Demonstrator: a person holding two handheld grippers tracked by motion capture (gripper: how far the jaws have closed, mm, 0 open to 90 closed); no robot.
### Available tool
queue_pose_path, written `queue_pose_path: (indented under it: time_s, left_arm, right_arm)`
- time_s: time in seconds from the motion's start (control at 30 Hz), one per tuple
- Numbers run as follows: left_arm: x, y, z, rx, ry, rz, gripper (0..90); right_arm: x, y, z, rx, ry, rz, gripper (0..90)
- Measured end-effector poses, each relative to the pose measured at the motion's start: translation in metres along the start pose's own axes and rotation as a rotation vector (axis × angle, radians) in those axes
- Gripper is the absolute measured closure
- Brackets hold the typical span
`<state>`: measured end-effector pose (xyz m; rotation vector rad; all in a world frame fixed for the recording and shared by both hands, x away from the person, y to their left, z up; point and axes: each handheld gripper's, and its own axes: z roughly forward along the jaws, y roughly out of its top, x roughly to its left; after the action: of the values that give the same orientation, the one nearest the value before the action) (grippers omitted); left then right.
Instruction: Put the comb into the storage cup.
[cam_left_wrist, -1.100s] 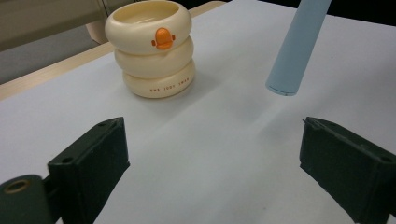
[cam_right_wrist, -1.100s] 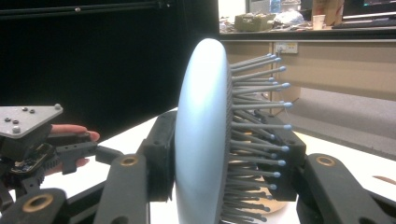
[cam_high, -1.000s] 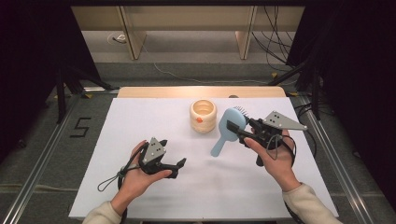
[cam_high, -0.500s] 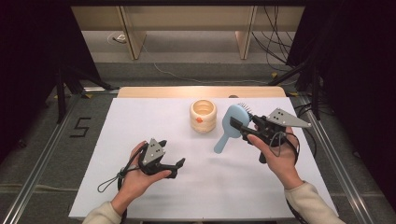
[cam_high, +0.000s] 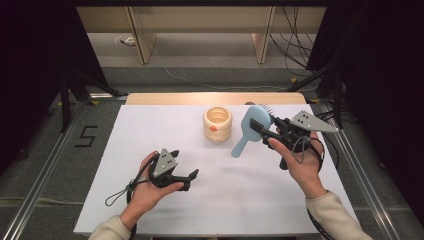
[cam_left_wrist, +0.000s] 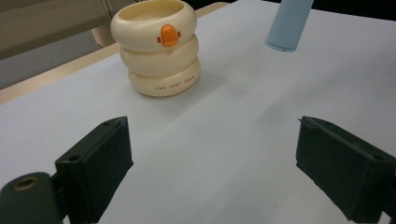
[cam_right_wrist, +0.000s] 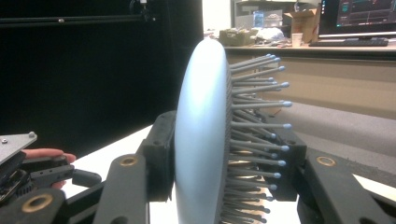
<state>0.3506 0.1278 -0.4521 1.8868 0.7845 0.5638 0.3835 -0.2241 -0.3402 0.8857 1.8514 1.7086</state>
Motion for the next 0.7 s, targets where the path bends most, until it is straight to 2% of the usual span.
queue_pose_path:
  time_s: [0.7]
  left_arm:
    - [0.002,-0.001,0.001,-0.005,0.005,-0.002,10.4]
  right_arm:
    - [0.002,0.016,0.01,-0.041,-0.018,-0.026,53.1]
